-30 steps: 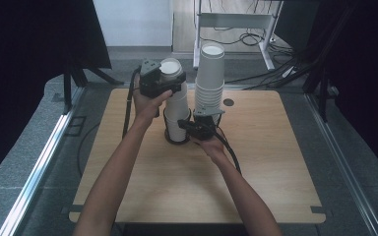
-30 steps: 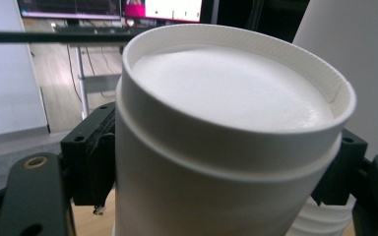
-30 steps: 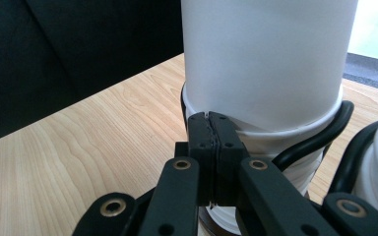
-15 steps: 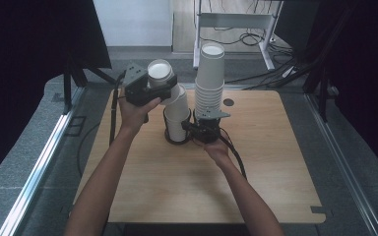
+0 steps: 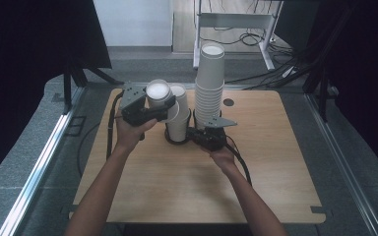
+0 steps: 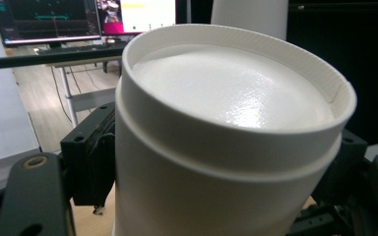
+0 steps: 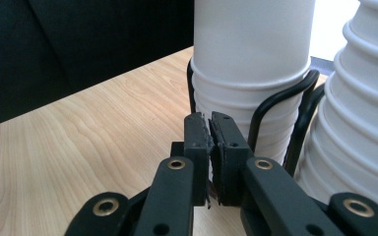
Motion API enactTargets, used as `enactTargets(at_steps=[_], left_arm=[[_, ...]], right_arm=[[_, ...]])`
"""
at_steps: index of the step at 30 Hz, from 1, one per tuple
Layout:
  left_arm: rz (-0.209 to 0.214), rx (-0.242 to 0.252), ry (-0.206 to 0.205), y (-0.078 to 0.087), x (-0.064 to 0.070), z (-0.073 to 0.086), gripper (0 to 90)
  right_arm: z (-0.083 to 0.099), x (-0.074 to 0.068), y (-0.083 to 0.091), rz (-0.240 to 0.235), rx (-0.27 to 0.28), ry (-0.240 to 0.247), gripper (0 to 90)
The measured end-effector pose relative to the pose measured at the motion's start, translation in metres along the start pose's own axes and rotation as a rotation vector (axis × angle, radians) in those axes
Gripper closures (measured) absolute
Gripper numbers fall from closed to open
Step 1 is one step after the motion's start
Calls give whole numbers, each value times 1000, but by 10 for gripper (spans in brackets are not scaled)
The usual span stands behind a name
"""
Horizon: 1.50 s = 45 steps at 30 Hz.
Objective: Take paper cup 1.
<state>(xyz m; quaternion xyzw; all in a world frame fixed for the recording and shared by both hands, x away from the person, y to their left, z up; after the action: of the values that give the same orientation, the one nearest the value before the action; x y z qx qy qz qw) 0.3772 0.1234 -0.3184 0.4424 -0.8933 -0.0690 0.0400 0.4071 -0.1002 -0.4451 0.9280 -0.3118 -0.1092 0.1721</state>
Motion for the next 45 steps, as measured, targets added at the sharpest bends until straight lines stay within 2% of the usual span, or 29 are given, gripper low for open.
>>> enactTargets(at_steps=[4,7,11,13,16,17,18,21,22,25,29,31,35,37,39,42,45], left_arm=[[30,-9,20,6,6,12,209],[27,-29,10,10,11,26,208],[37,-41,39,16,17,41,208],[42,-50,44,20,19,48,208],[55,-55,62,24,23,59,208],[61,-63,66,26,26,66,208],[61,-63,66,26,26,66,208],[54,-94,57,29,32,82,208],[54,-94,57,29,32,82,208],[67,-126,64,29,40,96,208],[74,-138,75,28,47,105,208],[80,-146,92,28,51,110,208],[84,-180,91,26,61,123,208],[95,-183,98,26,64,129,208],[104,-184,111,25,65,132,208],[108,-194,97,23,65,134,208],[115,-203,108,22,63,138,208]], right_arm=[[6,-3,7,-4,8,4,846],[9,-4,10,-1,9,10,842],[15,-7,15,-5,21,12,818],[20,-11,21,-16,46,0,759],[24,-13,24,-25,59,7,714],[27,-17,28,-22,64,16,660],[27,-17,28,-22,64,16,660],[33,-23,34,-2,80,37,575],[33,-23,34,-2,80,37,575],[41,-30,39,1,63,32,507],[48,-33,43,13,43,40,467],[51,-34,47,10,47,22,451],[55,-35,58,19,59,-1,411],[57,-37,67,34,60,21,385],[57,-37,70,37,68,25,381],[57,-38,76,35,83,33,368],[56,-38,79,29,87,26,356]])
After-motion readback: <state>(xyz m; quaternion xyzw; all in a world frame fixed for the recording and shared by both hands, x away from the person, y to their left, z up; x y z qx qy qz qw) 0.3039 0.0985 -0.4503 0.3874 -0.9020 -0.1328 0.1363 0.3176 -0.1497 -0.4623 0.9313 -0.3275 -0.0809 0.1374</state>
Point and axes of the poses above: each handheld gripper's, and its own axes: y roughly backward along the jaws, z roughly out of its underside, x roughly to its right, the point moved 2 cm from there along -y, roughly forward along the jaws, and after that the axes turned 1 degree about -x, right-handed, at the moved point
